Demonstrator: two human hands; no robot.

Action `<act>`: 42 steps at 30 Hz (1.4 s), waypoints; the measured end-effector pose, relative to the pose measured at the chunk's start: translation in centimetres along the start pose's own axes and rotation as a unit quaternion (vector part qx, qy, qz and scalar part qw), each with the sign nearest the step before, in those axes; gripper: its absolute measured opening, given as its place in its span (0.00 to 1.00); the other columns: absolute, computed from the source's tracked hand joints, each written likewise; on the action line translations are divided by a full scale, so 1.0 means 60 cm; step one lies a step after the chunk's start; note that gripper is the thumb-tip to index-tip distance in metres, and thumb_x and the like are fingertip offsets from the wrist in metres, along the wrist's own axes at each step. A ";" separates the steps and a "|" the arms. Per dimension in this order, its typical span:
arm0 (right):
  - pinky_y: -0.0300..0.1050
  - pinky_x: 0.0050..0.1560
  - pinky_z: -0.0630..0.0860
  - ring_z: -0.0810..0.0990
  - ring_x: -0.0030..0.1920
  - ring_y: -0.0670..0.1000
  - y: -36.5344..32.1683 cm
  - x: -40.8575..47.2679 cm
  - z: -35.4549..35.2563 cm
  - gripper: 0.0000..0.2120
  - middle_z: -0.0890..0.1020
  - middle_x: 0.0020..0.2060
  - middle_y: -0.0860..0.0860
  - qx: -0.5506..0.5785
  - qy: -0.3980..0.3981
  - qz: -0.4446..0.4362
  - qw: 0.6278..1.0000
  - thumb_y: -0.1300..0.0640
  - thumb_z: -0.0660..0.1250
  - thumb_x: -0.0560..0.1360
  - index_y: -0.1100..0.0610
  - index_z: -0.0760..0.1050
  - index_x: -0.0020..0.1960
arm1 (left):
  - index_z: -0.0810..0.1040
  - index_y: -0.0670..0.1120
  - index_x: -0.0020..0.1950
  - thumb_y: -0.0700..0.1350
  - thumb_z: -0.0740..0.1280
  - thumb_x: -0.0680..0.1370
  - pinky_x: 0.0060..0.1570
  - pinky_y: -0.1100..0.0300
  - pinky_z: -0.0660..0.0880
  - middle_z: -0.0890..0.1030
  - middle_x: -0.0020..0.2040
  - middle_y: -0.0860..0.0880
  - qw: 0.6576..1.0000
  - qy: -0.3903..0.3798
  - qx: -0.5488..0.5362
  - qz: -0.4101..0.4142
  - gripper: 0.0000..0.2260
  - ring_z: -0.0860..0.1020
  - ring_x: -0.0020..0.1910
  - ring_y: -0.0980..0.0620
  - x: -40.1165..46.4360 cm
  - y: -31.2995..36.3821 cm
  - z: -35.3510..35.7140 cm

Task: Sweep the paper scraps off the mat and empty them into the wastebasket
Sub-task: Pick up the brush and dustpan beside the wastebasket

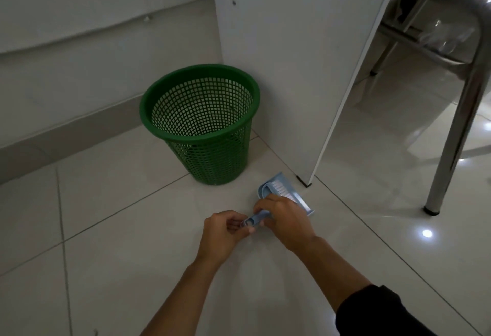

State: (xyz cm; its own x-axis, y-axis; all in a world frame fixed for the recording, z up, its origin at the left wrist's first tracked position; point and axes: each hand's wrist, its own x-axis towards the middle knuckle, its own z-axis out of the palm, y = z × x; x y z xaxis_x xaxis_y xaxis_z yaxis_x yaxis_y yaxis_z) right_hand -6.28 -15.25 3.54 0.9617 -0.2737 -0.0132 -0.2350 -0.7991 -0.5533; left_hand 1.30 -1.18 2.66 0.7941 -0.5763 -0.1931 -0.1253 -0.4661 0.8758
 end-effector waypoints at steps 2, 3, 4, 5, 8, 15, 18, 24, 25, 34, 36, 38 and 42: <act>0.47 0.50 0.74 0.77 0.50 0.52 0.000 -0.004 -0.015 0.08 0.80 0.49 0.52 -0.005 -0.011 -0.015 1.000 0.62 0.68 0.71 0.54 0.78 0.49 | 0.82 0.42 0.44 0.39 0.77 0.63 0.37 0.72 0.77 0.84 0.41 0.43 0.998 -0.018 -0.050 -0.038 0.11 0.81 0.38 0.53 -0.002 0.009 -0.008; 0.46 0.50 0.74 0.77 0.50 0.52 0.000 -0.005 -0.021 0.08 0.81 0.49 0.52 -0.005 -0.015 -0.021 1.000 0.62 0.68 0.71 0.54 0.77 0.49 | 0.82 0.41 0.45 0.39 0.77 0.63 0.38 0.72 0.77 0.84 0.42 0.42 0.995 -0.026 -0.075 -0.054 0.12 0.81 0.40 0.52 -0.003 0.012 -0.011; 0.45 0.49 0.73 0.77 0.50 0.52 0.000 -0.007 -0.026 0.09 0.80 0.49 0.52 -0.006 -0.019 -0.025 0.999 0.62 0.68 0.70 0.54 0.77 0.49 | 0.82 0.41 0.45 0.38 0.76 0.63 0.40 0.71 0.77 0.84 0.44 0.41 0.992 -0.037 -0.097 -0.066 0.12 0.81 0.42 0.50 -0.005 0.016 -0.014; 0.44 0.49 0.72 0.77 0.50 0.52 0.000 -0.010 -0.032 0.09 0.80 0.50 0.52 -0.012 -0.024 -0.030 0.999 0.61 0.69 0.70 0.54 0.77 0.50 | 0.82 0.41 0.46 0.38 0.76 0.64 0.41 0.71 0.77 0.84 0.44 0.41 0.989 -0.049 -0.115 -0.075 0.12 0.81 0.43 0.50 -0.009 0.020 -0.017; 0.39 0.47 0.68 0.75 0.51 0.51 0.001 -0.021 -0.049 0.10 0.79 0.51 0.51 -0.042 -0.049 -0.041 0.997 0.59 0.68 0.71 0.54 0.75 0.52 | 0.81 0.43 0.48 0.37 0.74 0.66 0.40 0.72 0.77 0.83 0.43 0.44 0.982 -0.080 -0.142 -0.092 0.11 0.80 0.43 0.53 -0.019 0.035 -0.018; 0.37 0.41 0.65 0.75 0.50 0.50 0.005 -0.061 -0.058 0.11 0.77 0.52 0.49 -0.063 -0.034 -0.037 0.997 0.54 0.68 0.72 0.51 0.73 0.53 | 0.80 0.39 0.49 0.33 0.69 0.68 0.41 0.70 0.77 0.82 0.42 0.42 0.987 -0.095 -0.093 -0.093 0.10 0.80 0.41 0.52 -0.030 0.060 0.007; 0.37 0.41 0.64 0.75 0.50 0.48 0.006 -0.072 -0.055 0.11 0.77 0.52 0.47 -0.054 -0.012 -0.026 0.998 0.51 0.68 0.72 0.49 0.73 0.53 | 0.80 0.38 0.49 0.34 0.70 0.67 0.47 0.61 0.77 0.83 0.44 0.40 0.990 -0.076 -0.071 -0.095 0.11 0.80 0.41 0.50 -0.031 0.067 0.017; 0.28 0.36 0.62 0.75 0.43 0.47 0.019 -0.076 -0.065 0.09 0.81 0.47 0.51 -0.026 0.000 -0.018 0.999 0.54 0.71 0.70 0.53 0.77 0.50 | 0.79 0.39 0.51 0.36 0.71 0.69 0.44 0.67 0.74 0.82 0.46 0.41 0.989 -0.101 -0.058 -0.096 0.11 0.79 0.43 0.52 -0.033 0.071 0.025; 0.32 0.39 0.67 0.76 0.44 0.48 0.021 -0.075 -0.069 0.09 0.81 0.47 0.50 -0.027 -0.004 -0.019 0.999 0.55 0.71 0.69 0.52 0.77 0.50 | 0.79 0.38 0.51 0.36 0.70 0.69 0.42 0.69 0.74 0.81 0.45 0.42 0.988 -0.109 -0.052 -0.098 0.11 0.78 0.42 0.53 -0.033 0.069 0.025; 0.44 0.35 0.65 0.71 0.34 0.54 0.037 -0.103 -0.112 0.06 0.75 0.43 0.56 -0.082 0.026 0.010 0.996 0.63 0.61 0.72 0.61 0.68 0.48 | 0.72 0.43 0.57 0.44 0.59 0.76 0.42 0.59 0.68 0.77 0.50 0.42 0.958 -0.179 0.220 -0.043 0.11 0.74 0.44 0.48 -0.023 0.056 0.054; 0.43 0.37 0.64 0.75 0.39 0.58 0.044 -0.110 -0.119 0.07 0.75 0.47 0.58 -0.097 0.033 0.062 0.993 0.65 0.60 0.73 0.62 0.67 0.51 | 0.70 0.39 0.54 0.46 0.59 0.77 0.43 0.56 0.69 0.76 0.52 0.38 0.948 -0.175 0.266 -0.028 0.12 0.75 0.47 0.45 -0.027 0.065 0.076; 0.43 0.38 0.64 0.77 0.46 0.59 0.056 -0.123 -0.127 0.08 0.76 0.50 0.59 -0.098 0.042 0.118 0.987 0.67 0.58 0.74 0.62 0.67 0.53 | 0.67 0.37 0.56 0.46 0.58 0.78 0.44 0.56 0.69 0.75 0.55 0.37 0.943 -0.187 0.273 -0.035 0.13 0.76 0.52 0.41 -0.033 0.072 0.092; 0.45 0.48 0.74 0.78 0.51 0.57 0.086 -0.163 -0.151 0.12 0.76 0.54 0.59 -0.129 0.031 0.208 0.969 0.67 0.62 0.74 0.62 0.67 0.56 | 0.68 0.41 0.51 0.45 0.58 0.77 0.34 0.62 0.67 0.74 0.47 0.43 0.949 -0.208 0.233 -0.030 0.08 0.73 0.39 0.51 -0.047 0.099 0.111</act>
State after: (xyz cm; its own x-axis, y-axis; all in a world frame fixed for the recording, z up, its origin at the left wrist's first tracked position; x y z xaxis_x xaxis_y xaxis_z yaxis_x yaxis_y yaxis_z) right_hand -18.16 -21.54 8.38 0.7682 -0.6255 -0.1367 -0.6352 -0.7179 -0.2848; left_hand -5.64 -6.78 5.48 0.5158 -0.7102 -0.4791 -0.4145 -0.6963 0.5860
